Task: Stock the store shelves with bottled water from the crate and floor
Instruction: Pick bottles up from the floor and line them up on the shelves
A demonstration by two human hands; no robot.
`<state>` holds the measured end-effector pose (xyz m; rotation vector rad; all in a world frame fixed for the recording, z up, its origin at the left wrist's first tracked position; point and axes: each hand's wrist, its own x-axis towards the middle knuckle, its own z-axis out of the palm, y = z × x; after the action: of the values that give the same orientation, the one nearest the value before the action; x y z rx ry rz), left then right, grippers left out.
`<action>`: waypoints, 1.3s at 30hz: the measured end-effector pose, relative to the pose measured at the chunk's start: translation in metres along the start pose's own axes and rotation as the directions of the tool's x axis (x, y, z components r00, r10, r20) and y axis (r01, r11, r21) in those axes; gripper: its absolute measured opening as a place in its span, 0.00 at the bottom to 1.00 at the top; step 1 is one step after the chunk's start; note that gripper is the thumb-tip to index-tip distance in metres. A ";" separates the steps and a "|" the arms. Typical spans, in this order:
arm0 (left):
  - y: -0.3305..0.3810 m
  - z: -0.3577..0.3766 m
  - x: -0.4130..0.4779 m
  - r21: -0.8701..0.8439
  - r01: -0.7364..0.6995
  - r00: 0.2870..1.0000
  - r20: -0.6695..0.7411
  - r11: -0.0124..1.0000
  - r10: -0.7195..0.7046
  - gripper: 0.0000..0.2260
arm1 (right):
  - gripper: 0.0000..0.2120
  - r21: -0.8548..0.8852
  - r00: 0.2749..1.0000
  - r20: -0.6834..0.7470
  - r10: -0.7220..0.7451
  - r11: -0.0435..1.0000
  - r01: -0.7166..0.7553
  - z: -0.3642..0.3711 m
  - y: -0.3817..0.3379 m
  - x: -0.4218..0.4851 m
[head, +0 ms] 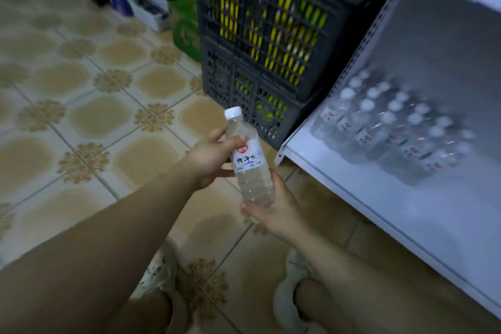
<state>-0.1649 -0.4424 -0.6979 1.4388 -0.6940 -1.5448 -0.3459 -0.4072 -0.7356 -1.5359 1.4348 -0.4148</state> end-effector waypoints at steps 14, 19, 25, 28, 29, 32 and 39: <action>0.145 0.102 -0.228 0.036 -0.491 0.836 0.300 0.871 0.459 0.27 | 0.18 0.167 0.834 -0.410 -0.368 0.869 0.466 -0.103 -0.131 -0.186; 0.173 0.139 -0.270 0.063 -0.588 0.751 0.413 0.806 0.515 0.26 | 0.18 0.080 0.767 -0.507 -0.393 0.865 0.496 -0.167 -0.182 -0.229; 0.178 0.196 -0.285 0.031 -0.577 0.698 0.538 0.816 0.473 0.27 | 0.12 0.110 0.672 -0.664 -0.327 0.847 0.520 -0.241 -0.212 -0.255; 0.165 0.222 -0.282 0.123 -0.564 0.678 0.634 0.817 0.372 0.29 | 0.12 0.118 0.599 -0.746 -0.292 0.827 0.550 -0.265 -0.204 -0.266; 0.159 0.230 -0.280 0.149 -0.547 0.672 0.665 0.823 0.326 0.29 | 0.11 0.131 0.585 -0.763 -0.276 0.820 0.557 -0.273 -0.203 -0.270; 0.145 0.253 -0.277 0.131 -0.505 0.654 0.703 0.853 0.279 0.30 | 0.10 0.164 0.561 -0.793 -0.237 0.804 0.571 -0.295 -0.194 -0.281; 0.141 0.290 -0.281 0.085 -0.522 0.574 0.771 0.849 0.276 0.26 | 0.24 0.102 0.526 -0.821 -0.220 0.851 0.515 -0.323 -0.168 -0.309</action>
<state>-0.4335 -0.3071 -0.3932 0.6839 -1.7029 -1.6566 -0.5774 -0.2841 -0.3366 -1.4084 1.5169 -1.7186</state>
